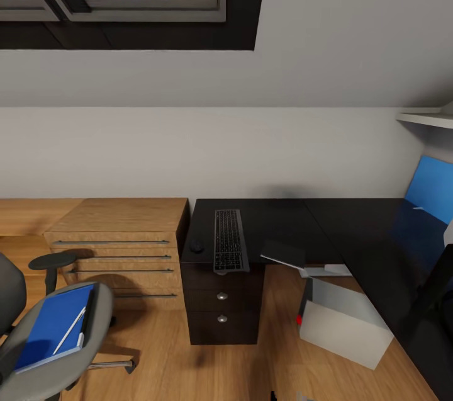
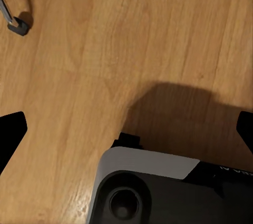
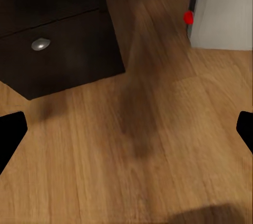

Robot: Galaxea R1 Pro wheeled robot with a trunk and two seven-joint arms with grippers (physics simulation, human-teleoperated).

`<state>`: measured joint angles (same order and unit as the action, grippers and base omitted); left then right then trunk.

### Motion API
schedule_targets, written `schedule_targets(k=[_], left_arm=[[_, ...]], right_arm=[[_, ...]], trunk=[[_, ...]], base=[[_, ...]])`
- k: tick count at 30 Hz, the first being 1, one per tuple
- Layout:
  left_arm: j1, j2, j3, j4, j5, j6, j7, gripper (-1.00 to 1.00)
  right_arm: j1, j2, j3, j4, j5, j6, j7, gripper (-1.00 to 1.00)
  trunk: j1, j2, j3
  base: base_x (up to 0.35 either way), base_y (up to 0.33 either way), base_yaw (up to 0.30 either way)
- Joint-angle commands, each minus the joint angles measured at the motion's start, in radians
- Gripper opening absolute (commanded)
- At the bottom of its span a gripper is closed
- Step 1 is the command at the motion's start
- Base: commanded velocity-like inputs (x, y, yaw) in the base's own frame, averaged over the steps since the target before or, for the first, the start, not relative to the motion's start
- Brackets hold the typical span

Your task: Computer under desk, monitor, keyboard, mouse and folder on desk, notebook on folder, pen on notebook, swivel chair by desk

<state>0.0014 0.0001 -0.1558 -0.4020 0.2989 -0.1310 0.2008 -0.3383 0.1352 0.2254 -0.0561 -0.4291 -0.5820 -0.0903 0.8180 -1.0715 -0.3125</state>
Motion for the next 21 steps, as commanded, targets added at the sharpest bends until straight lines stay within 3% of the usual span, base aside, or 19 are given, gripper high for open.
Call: schedule_targets(k=[1, 6, 11, 12, 16, 21], left_arm=[[0.0, 0.001, -0.008, -0.002, 0.008, -0.002, 0.008, 1.0], [0.0, 0.002, -0.003, -0.001, 0.009, -0.019, 0.01, 1.0], [0.0, 0.0, -0.004, 0.003, 0.01, -0.108, 0.014, 1.0], [0.0, -0.001, -0.005, 0.015, 0.01, -0.149, 0.015, 1.0], [0.0, -0.002, -0.007, 0.052, 0.009, -0.206, 0.015, 1.0], [0.0, -0.003, -0.007, 0.075, 0.009, -0.234, 0.016, 1.0]], right_arm=[[-0.001, 0.0, 0.008, -0.018, -0.004, 0.0, -0.009, 1.0], [-0.007, -0.008, 0.005, -0.186, -0.005, 0.024, -0.032, 1.0], [-0.008, -0.027, 0.005, -0.394, -0.004, 0.118, -0.142, 1.0], [-0.008, -0.032, 0.006, -0.5, -0.003, 0.196, -0.21, 1.0], [-0.008, -0.038, 0.005, -0.718, 0.001, 0.408, -0.345, 1.0], [-0.008, -0.061, -0.007, -0.922, 0.004, 0.674, -0.458, 1.0]], trunk=[[0.0, -0.001, -0.001], [0.0, -0.001, -0.001], [0.0, -0.001, -0.001], [0.0, -0.001, -0.001], [0.0, -0.001, -0.001], [0.0, -0.001, -0.001]], base=[[0.0, 0.0, 0.0], [0.0, 0.0, 0.0], [0.0, 0.0, 0.0], [0.0, 0.0, 0.0], [0.0, 0.0, 0.0], [0.0, 0.0, 0.0]])
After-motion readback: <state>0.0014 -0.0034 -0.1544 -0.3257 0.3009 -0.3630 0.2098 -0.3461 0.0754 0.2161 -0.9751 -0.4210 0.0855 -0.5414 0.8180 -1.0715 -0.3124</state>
